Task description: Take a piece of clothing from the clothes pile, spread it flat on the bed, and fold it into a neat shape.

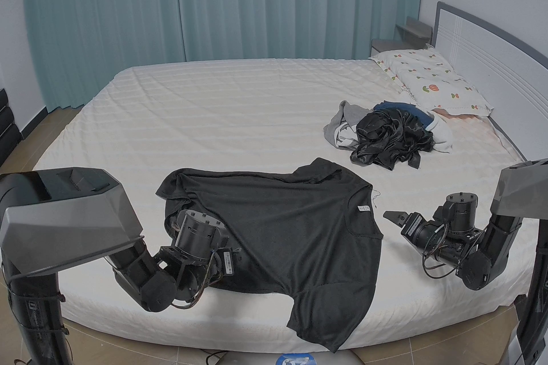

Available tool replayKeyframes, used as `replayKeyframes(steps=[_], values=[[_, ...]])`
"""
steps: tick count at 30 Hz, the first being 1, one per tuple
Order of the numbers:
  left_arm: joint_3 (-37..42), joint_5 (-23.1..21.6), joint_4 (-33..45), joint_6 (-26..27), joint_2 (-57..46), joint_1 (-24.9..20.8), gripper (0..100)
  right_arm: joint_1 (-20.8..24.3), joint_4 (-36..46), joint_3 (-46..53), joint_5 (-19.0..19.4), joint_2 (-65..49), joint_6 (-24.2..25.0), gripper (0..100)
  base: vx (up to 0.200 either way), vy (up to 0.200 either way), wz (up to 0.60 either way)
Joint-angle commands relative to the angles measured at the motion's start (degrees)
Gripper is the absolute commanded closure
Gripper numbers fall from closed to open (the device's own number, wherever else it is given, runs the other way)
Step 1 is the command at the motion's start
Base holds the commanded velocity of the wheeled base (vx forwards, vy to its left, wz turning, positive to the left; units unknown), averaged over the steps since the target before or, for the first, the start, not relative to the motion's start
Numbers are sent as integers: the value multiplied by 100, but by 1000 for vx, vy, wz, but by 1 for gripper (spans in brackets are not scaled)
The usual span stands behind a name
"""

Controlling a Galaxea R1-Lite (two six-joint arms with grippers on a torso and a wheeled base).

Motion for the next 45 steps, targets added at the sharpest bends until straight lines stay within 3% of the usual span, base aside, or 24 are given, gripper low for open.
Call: replayKeyframes(steps=[1, 2, 3, 7, 12, 21, 25, 33, 41, 45], values=[[52, 210, 11, 100, 141, -34, 0, 36, -15, 33, 17, 27, -2, 0, 0, 0, 0], [70, 298, 19, 135, 159, -34, 0, 54, -15, 42, 17, 27, -2, 0, 0, 0, 0], [87, 377, 19, 197, 185, -34, 100, 54, -15, 60, 26, 27, -2, 0, 0, 0, 0], [360, 561, 55, 574, 229, 28, 100, 54, -15, 68, 34, 36, -2, 0, 0, 0, 0], [395, 667, 81, 592, 80, 186, 100, 54, -24, 68, 34, 62, -2, 0, 0, 0, 0], [1230, 623, -7, 487, -738, 1179, 100, 80, -24, 121, 43, 71, -11, 0, 0, 0, 0], [1537, 333, -121, 372, -764, 1469, 100, 151, -24, 174, 43, 150, -11, 0, 0, 0, 0], [2293, -221, -1194, 100, -694, 2155, 100, 335, 12, 657, 263, 185, -64, 0, 0, 0, 0], [2460, -915, -1246, -234, -694, 2779, 100, 739, -41, 877, 492, 387, -169, 0, 0, 0, 0], [2451, -933, -1220, -190, -694, 3060, 100, 871, -164, 798, 492, 581, -178, 0, 0, 0, 0]])
